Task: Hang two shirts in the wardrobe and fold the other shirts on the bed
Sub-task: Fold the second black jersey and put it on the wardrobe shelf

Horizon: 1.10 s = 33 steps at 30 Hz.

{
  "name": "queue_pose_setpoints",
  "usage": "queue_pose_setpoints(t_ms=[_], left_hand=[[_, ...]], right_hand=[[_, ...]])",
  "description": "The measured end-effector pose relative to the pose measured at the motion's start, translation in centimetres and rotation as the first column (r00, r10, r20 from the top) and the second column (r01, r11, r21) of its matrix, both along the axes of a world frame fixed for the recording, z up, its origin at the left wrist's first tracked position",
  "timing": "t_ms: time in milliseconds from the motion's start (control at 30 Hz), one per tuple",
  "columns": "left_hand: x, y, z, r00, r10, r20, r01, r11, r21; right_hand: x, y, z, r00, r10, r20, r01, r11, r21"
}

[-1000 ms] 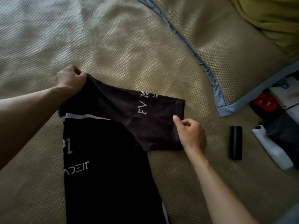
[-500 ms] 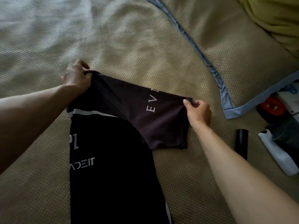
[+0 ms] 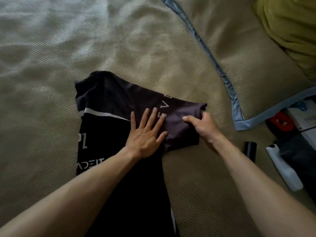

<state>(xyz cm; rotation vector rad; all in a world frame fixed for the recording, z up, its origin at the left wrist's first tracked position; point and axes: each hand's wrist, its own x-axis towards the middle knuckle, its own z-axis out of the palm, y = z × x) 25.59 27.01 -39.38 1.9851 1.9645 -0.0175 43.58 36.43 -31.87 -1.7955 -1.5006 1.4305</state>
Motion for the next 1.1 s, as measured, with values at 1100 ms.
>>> queue_pose_setpoints(t_ms=[1100], left_hand=[[-21.8,-1.3,19.9,0.109,0.353,0.929,-0.643,0.738,-0.204]], right_hand=[[-13.2,2.6,9.8,0.940,0.269,-0.210,-0.250,0.962,0.113]])
